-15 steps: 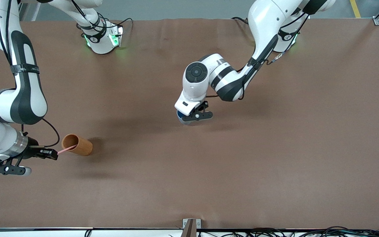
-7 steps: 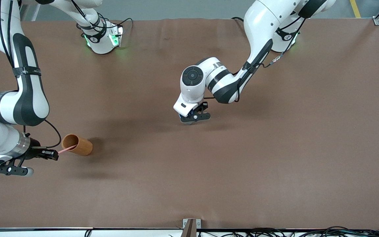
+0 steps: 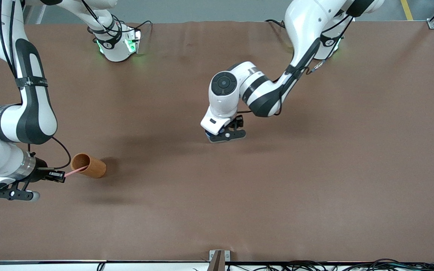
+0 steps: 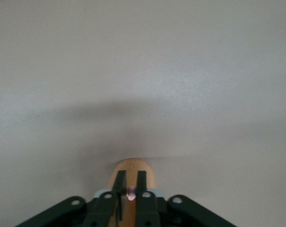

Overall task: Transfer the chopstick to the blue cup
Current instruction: 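Carry the blue cup to the table middle with the left gripper, then lift the pink stick from the orange cup while the left gripper withdraws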

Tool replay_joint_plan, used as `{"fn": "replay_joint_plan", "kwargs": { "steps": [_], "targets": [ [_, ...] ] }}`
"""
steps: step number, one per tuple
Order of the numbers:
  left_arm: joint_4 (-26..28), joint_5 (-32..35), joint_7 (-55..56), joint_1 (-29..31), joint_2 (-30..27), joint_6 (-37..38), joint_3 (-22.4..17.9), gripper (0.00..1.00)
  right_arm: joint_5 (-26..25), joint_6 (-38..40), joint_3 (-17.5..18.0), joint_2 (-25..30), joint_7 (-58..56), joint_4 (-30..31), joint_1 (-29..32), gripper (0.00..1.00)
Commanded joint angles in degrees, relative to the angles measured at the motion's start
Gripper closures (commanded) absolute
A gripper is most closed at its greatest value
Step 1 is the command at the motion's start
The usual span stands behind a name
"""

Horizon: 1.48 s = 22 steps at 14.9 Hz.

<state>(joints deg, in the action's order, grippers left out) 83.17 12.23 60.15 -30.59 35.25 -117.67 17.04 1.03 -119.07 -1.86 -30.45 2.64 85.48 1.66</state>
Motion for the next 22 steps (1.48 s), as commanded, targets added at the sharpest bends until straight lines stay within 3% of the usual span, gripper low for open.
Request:
{"fn": "replay_joint_plan", "kwargs": {
  "steps": [1, 5, 9, 13, 17, 22],
  "targets": [
    [0.9, 0.7, -2.7, 5.9, -10.4, 8.6, 0.0, 0.00, 0.0, 0.3, 0.3, 1.1, 0.8, 1.2, 0.1, 0.94],
    [-0.2, -0.1, -3.5, 14.2, -19.4, 16.0, 0.1, 0.00, 0.0, 4.3, 0.1, 4.1, 0.5, 0.6, 0.3, 0.95],
    [-5.1, 0.6, -14.9, 17.8, -22.5, 29.0, 0.0, 0.00, 0.0, 7.3, 0.3, 11.7, 2.4, 0.6, -0.4, 0.95],
    [-5.3, -0.6, -24.8, 23.4, -27.4, 31.5, -0.5, 0.00, 0.0, 11.8, 0.5, 18.7, 6.6, 0.2, -4.4, 0.95],
    [-5.2, -3.0, -36.0, 27.7, -30.1, 34.3, -0.5, 0.00, 0.1, 14.2, 1.2, 21.4, 23.9, -0.1, -14.0, 0.98],
    [-4.0, -6.3, -47.0, 26.6, -34.3, 38.7, -7.2, 0.00, -0.8, 5.4, 1.0, 20.8, 45.7, 0.4, -31.4, 0.99]
  ]
}}
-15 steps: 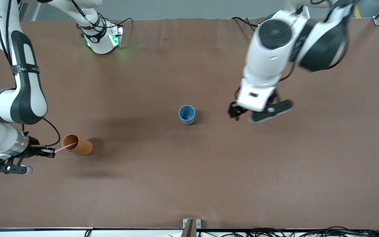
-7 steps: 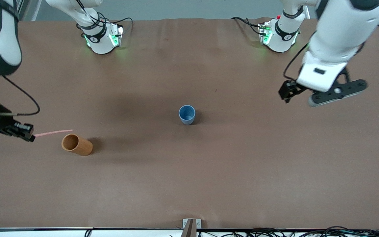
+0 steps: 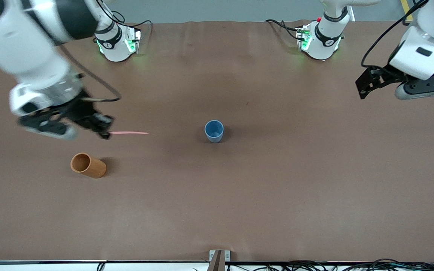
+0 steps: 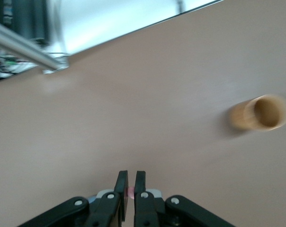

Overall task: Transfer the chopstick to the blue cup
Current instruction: 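Move the pink stick above the blue cup with the right gripper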

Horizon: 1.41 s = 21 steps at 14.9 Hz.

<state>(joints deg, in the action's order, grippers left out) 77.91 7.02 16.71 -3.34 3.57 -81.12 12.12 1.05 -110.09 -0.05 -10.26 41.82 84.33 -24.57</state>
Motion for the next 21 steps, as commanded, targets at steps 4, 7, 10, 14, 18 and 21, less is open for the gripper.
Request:
{"fn": "replay_joint_plan", "kwargs": {
  "steps": [4, 7, 10, 14, 18, 21],
  "targets": [
    [4.2, -4.8, -12.7, -2.9, -4.8, 2.4, -9.7, 0.00, -1.4, -10.6, -1.0, -2.5, 10.1, 2.0, -13.7, 1.00],
    [5.3, -5.4, -18.2, -2.9, -5.2, 2.7, -10.6, 0.00, -7.5, -12.0, -0.9, -4.8, 15.6, 2.1, -17.7, 1.00],
    [8.8, -5.8, -17.6, -2.7, -7.3, 1.8, -10.5, 0.00, -11.1, -12.3, -0.9, -5.7, 16.7, 4.3, -20.1, 1.00],
    [13.2, -6.5, -17.6, -1.6, -9.8, -0.7, -10.4, 0.00, -12.2, -13.8, -0.9, -7.8, 16.9, 4.8, -21.4, 1.00],
    [13.6, -6.4, -17.4, 0.7, -9.5, -0.7, -8.2, 0.00, -12.8, -15.2, -1.0, -9.3, 17.0, 4.8, -22.0, 0.99],
    [13.6, -6.5, -16.5, 2.7, -9.5, -1.1, -4.9, 0.00, -14.1, -15.2, -1.0, -9.4, 17.1, 5.7, -22.2, 0.99]
  ]
}}
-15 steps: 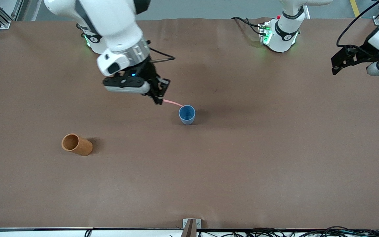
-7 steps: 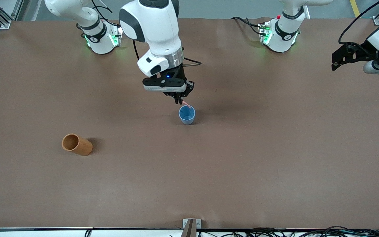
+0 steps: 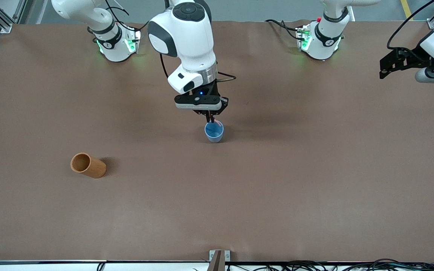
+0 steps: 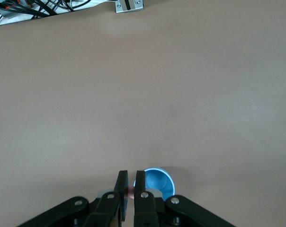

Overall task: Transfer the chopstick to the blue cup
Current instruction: 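Lower the pink stick into the blue cup and open the right gripper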

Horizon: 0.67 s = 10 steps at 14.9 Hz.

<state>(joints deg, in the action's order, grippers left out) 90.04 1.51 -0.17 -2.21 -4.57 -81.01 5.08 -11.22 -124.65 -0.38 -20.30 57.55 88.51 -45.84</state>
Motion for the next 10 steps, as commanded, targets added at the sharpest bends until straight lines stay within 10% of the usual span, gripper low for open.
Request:
{"fn": "replay_joint_plan", "kwargs": {
  "steps": [1, 10],
  "targets": [
    [1.5, -1.0, 0.8, 1.6, -1.3, -1.2, 2.3, 0.00, -2.7, -0.6, -0.7, 0.4, 1.5, 1.7, -1.2, 0.99],
    [1.3, -1.1, 0.5, 1.9, -1.2, -1.1, 2.6, 0.00, -5.2, -3.7, -0.7, -5.7, 1.5, 2.3, -2.6, 0.90]
  ]
}}
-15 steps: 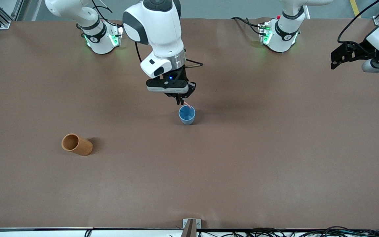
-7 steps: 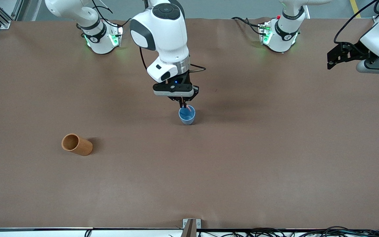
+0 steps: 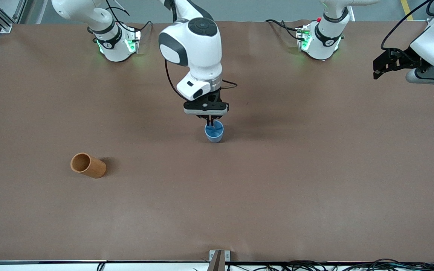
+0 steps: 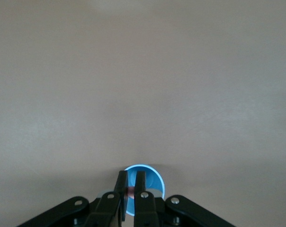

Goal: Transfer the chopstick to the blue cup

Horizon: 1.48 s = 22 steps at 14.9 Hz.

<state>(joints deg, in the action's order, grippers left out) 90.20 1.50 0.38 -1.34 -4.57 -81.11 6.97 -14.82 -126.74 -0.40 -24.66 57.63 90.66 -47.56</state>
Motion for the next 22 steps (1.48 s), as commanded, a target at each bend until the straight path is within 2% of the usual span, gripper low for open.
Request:
{"fn": "replay_joint_plan", "kwargs": {
  "steps": [1, 2, 3, 4, 5, 8, 12, 16, 19, 22],
  "targets": [
    [1.1, -1.1, -0.1, 1.1, -1.2, -1.0, 0.7, 0.00, -1.9, -2.3, -0.7, -2.1, 1.4, 0.0, -0.8, 0.87],
    [1.1, -1.1, -0.6, 1.1, -1.2, -1.0, 0.7, 0.00, -2.0, -2.7, -0.7, -2.4, 1.4, 0.0, -0.8, 0.83],
    [1.0, -1.4, -0.6, 1.2, -1.1, -1.1, 0.7, 0.00, -2.0, -2.7, -0.7, -2.5, 1.4, 0.0, -0.7, 0.67],
    [1.0, -1.9, -0.6, 1.2, -1.1, -1.2, 0.7, 0.00, -2.0, -2.7, -0.7, -2.4, 1.4, -0.1, -0.3, 0.20],
    [1.0, -2.6, -0.6, 1.2, -1.1, -1.3, 0.5, 0.00, -2.0, -2.5, -0.7, -2.4, 1.5, -0.5, -0.2, 0.00],
    [1.0, -3.3, -0.7, 1.4, -1.1, -1.6, 0.3, 0.00, -1.9, -2.1, -0.8, -1.5, 0.7, -0.7, 1.2, 0.00],
    [0.9, -3.3, -0.7, 1.5, -0.9, -1.6, 0.3, 0.00, -1.6, 2.6, -0.9, 4.8, -0.3, -0.6, 5.8, 0.00],
    [0.9, -3.3, -1.0, 1.5, -0.9, -1.5, 0.3, 0.00, -0.4, 9.0, -0.7, 12.2, -7.2, -0.3, 14.3, 0.00],
    [0.7, -3.3, -1.0, 1.5, -0.8, -1.5, 0.3, 0.00, 5.9, 14.4, -0.8, 16.2, -17.3, -0.5, 21.5, 0.00],
    [0.7, -3.3, -1.0, 1.5, -0.8, -1.5, 0.3, 0.00, 7.6, 20.5, -0.8, 19.9, -25.3, -0.5, 28.9, 0.00]
  ]
}}
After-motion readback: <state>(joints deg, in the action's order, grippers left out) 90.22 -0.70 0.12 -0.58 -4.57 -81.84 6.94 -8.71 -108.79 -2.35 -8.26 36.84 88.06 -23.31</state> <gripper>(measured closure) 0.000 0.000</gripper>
